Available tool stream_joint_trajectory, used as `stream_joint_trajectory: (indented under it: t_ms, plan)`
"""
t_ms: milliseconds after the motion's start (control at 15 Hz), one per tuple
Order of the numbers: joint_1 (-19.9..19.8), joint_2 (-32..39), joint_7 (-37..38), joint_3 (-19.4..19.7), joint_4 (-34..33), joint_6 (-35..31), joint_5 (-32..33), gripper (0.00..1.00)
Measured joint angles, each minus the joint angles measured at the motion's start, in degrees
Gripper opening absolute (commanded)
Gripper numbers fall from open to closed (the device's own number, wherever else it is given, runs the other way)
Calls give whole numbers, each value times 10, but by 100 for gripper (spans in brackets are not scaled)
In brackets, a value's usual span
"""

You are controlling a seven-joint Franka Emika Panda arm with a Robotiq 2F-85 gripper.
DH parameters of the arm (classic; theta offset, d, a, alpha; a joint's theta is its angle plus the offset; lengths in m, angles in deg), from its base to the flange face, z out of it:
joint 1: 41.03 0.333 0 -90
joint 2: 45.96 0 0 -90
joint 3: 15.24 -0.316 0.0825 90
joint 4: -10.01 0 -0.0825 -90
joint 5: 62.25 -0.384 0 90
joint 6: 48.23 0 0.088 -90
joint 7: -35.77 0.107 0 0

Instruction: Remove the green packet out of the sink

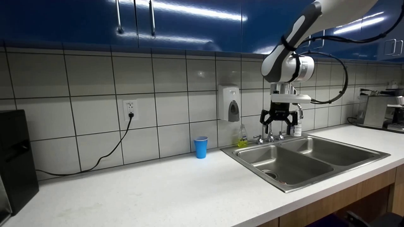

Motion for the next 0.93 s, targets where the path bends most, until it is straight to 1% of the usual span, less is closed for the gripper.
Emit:
stream_joint_trajectory:
  t_ms: [333, 667, 933]
  plan:
    - [-4, 116, -10, 5, -69, -23, -14, 100]
    - [-19, 226, -26, 5, -139, -40, -41, 100]
    - [-34, 292, -28, 5, -189, -43, -47, 100]
